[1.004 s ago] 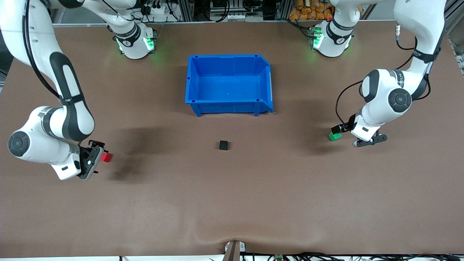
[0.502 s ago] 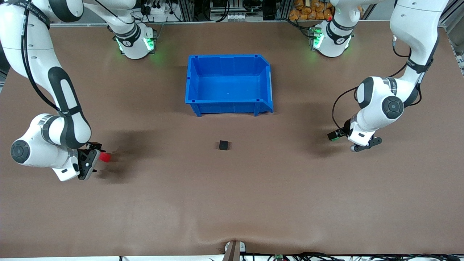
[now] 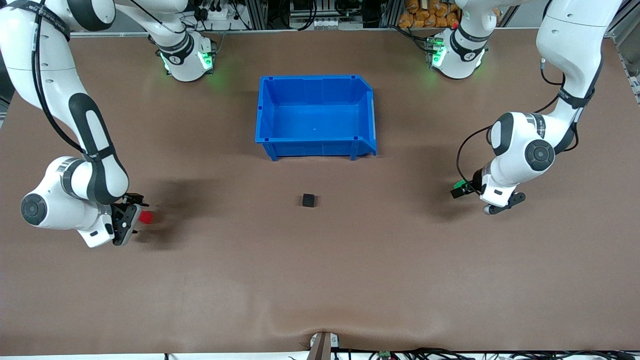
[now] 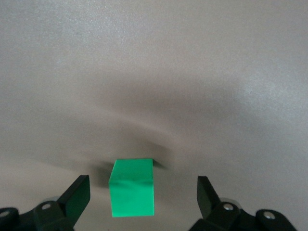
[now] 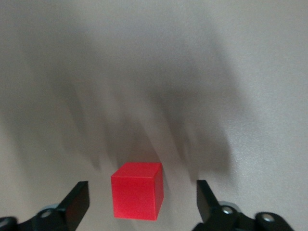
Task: Attach green and red cubes to black cube
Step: 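Close the right gripper on the red cube while the left gripper grasps green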
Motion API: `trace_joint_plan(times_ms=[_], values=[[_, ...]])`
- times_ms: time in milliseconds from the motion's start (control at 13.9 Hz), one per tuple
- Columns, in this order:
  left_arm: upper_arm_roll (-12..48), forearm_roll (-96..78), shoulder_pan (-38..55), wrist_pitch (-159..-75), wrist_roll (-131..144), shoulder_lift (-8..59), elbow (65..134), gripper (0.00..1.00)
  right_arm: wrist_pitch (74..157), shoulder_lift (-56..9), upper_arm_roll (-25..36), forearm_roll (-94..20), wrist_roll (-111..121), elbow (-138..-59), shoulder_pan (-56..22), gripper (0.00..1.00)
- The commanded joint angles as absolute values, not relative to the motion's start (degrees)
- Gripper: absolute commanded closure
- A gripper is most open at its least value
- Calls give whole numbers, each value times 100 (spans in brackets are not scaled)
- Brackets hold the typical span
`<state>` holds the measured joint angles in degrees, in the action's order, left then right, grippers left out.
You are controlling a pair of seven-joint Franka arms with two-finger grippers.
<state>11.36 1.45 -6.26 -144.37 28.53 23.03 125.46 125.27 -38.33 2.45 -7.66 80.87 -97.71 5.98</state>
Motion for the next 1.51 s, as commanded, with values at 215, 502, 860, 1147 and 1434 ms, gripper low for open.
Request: trace_joint_plan(times_ms=[215, 502, 860, 1147, 1434], values=[[1151, 255, -668, -14467, 2997, 2408, 12445, 18, 12542, -3902, 167, -756, 8253, -9703, 677, 100], [1151, 255, -668, -14467, 2997, 2470, 12419, 35, 12480, -3806, 79, -773, 8402, -9116, 327, 100], [1143, 255, -677, -14467, 2980, 2505, 12410, 57, 12270, -3709, 44, -861, 8210, -8105, -920, 100], [1151, 255, -686, -14467, 3023, 2496, 12401, 100, 10744, -3480, 18, -888, 6622, -7499, -1677, 100], [1151, 246, -712, -14458, 3312, 2426, 12305, 100, 10529, -3445, 0, -1072, 5672, -7295, -2240, 100]])
